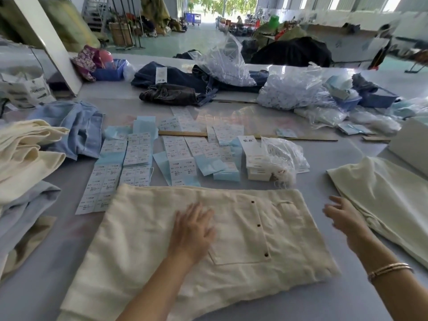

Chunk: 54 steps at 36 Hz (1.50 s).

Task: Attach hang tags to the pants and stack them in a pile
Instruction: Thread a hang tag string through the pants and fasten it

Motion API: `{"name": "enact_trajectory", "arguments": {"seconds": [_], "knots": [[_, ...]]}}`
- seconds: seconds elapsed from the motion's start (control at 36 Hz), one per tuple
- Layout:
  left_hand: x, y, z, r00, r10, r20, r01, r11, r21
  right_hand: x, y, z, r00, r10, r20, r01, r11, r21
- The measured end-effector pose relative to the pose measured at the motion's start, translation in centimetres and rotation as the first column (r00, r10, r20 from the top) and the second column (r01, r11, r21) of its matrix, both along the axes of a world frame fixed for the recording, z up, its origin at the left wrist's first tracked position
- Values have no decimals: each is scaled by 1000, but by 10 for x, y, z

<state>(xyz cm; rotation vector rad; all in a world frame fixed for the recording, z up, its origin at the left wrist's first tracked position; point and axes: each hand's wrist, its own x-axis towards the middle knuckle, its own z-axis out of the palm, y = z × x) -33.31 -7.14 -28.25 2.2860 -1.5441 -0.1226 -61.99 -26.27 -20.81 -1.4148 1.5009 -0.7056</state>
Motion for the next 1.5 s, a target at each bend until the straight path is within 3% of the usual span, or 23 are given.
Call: {"name": "enact_trajectory", "arguments": {"seconds": [0.06, 0.14, 0.28, 0.36, 0.5, 0.61, 0.78, 0.97, 1.11, 1.25, 1.39, 1.44, 1.5], "knots": [[-3, 0, -10, 998, 20, 54, -26, 993, 115, 29, -6, 7, 998, -26, -60, 10, 971, -240], [-5, -1, -10, 998, 46, 39, -50, 991, 124, 90, -1, 13, 954, 145, -261, -262, 826, -500], [-7, 3, -11, 998, 51, 34, -54, 994, 94, 195, 17, 2, 729, 423, -538, -683, 502, -531], [-8, 5, -7, 997, 59, 50, -59, 998, -9, 236, 14, -5, 655, 392, -647, -751, 435, -497], [-6, 4, -9, 997, 66, 42, -65, 997, -28, 235, -32, -5, 619, 147, -772, -684, 583, -438], [-6, 4, -3, 995, 75, 58, -72, 996, -56, 205, -64, -13, 478, 38, -877, -635, 706, -315], [-6, 4, 2, 996, 76, 55, -72, 995, -63, 200, -77, -30, 367, 134, -921, -685, 709, -170], [-7, 5, 7, 995, 93, 46, -93, 995, -22, 205, -74, -33, 356, -53, -933, -723, 618, -310], [-5, 4, 5, 995, 78, 56, -77, 997, -27, 204, -79, -27, 313, 1, -950, -764, 594, -251], [-5, 4, 3, 995, 82, 62, -80, 996, -26, 198, -80, -17, 411, -55, -910, -712, 604, -359], [-5, 4, 2, 992, 87, 87, -82, 995, -56, 198, -76, -9, 687, 1, -727, -523, 696, -493], [-4, 4, 1, 993, 88, 78, -84, 995, -54, 199, -75, -7, 670, 50, -740, -531, 729, -432], [-4, 4, 1, 994, 82, 75, -78, 996, -50, 197, -75, -8, 578, 105, -809, -598, 729, -332]]}}
